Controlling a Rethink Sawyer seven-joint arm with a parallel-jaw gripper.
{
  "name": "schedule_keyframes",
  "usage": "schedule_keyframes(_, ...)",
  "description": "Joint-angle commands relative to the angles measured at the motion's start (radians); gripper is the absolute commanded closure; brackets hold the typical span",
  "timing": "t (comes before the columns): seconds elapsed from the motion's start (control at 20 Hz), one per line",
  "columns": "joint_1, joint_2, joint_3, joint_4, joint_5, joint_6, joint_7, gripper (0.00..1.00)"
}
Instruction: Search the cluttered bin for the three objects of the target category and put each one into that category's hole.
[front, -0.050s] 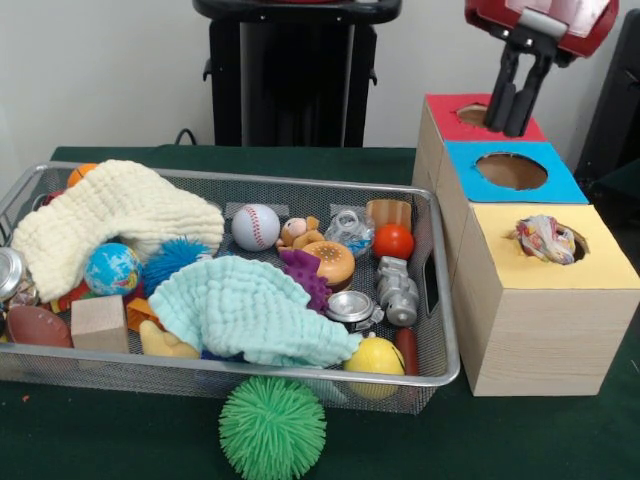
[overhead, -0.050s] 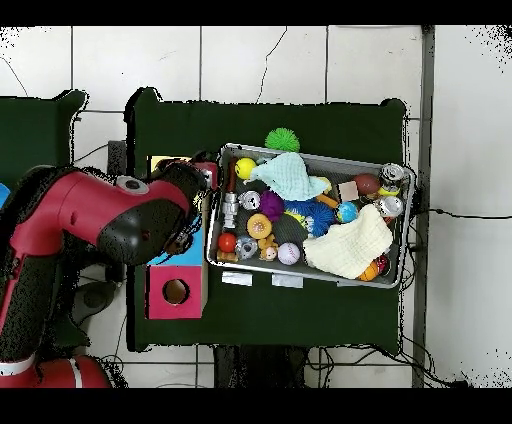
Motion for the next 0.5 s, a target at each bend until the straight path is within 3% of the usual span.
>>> schedule_keyframes(0.05, -0.008, 0.038, 0.095, -0.040, 0.015, 0.026, 0.402, 1.00)
schedule_keyframes(0.5, 0.001, 0.029, 0.128, -0.054, 0.014, 0.074, 0.394, 1.00)
